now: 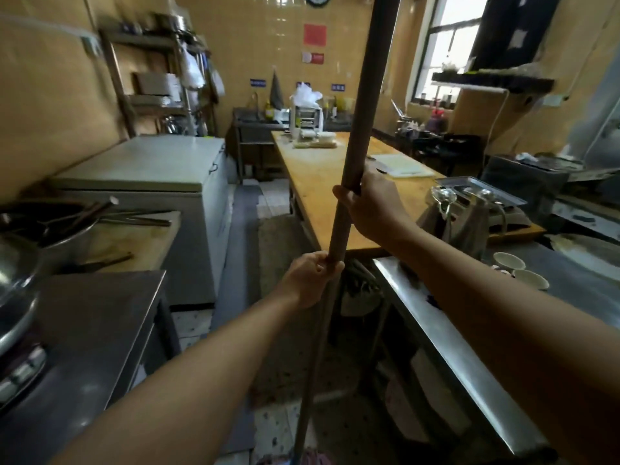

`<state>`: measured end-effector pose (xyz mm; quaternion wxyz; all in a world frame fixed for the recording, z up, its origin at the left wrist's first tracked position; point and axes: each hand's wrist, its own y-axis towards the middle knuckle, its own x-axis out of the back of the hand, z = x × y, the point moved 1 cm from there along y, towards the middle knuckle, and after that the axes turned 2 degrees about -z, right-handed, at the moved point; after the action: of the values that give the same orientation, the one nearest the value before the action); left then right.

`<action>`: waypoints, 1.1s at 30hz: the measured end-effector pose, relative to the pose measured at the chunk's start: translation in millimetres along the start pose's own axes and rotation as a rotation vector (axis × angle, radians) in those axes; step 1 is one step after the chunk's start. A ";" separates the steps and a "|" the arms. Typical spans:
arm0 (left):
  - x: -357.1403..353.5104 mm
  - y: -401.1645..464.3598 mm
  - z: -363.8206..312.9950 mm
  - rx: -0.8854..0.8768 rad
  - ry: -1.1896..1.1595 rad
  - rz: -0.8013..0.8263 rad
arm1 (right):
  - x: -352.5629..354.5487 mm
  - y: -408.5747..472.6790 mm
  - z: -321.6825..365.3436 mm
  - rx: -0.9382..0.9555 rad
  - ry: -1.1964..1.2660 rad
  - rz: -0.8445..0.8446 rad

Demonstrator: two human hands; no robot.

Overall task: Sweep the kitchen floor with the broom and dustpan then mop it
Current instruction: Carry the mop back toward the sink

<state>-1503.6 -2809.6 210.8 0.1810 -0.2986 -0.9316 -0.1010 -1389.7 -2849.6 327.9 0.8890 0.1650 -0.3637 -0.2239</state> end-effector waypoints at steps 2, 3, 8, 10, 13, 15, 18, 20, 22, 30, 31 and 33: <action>18.0 24.1 5.6 0.007 0.027 -0.031 | -16.7 27.6 -1.5 0.024 0.025 0.011; 27.5 37.9 9.4 0.018 0.032 -0.042 | -26.0 43.4 -3.5 0.039 0.036 0.015; 73.2 111.0 31.1 0.040 0.047 -0.120 | -69.0 125.5 -15.2 0.140 0.088 0.048; 89.6 141.0 40.7 0.053 0.072 -0.161 | -86.1 156.9 -21.4 0.167 0.105 0.068; 113.1 185.2 50.3 0.061 0.090 -0.217 | -108.9 206.0 -30.6 0.204 0.126 0.099; 127.8 210.8 54.5 0.059 0.087 -0.258 | -121.6 235.7 -34.2 0.212 0.150 0.113; 148.1 250.9 60.0 0.068 0.075 -0.307 | -140.6 278.9 -40.8 0.221 0.156 0.110; 161.9 279.2 64.9 0.064 0.071 -0.320 | -153.8 307.3 -46.7 0.232 0.150 0.103; 175.3 305.5 71.9 0.060 0.064 -0.318 | -166.3 333.5 -51.7 0.237 0.149 0.101; 246.2 433.6 120.6 0.064 0.068 -0.294 | -238.6 454.7 -75.7 0.205 0.145 0.058; 255.4 450.5 127.2 0.071 0.067 -0.284 | -246.8 469.8 -78.7 0.197 0.149 0.054; 273.2 483.7 134.7 0.085 0.056 -0.263 | -262.8 501.6 -86.3 0.182 0.155 0.044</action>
<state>-1460.6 -2240.1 235.1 0.2048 -0.1630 -0.9607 -0.0927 -1355.0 -2278.2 347.6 0.9005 0.2539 -0.3162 -0.1569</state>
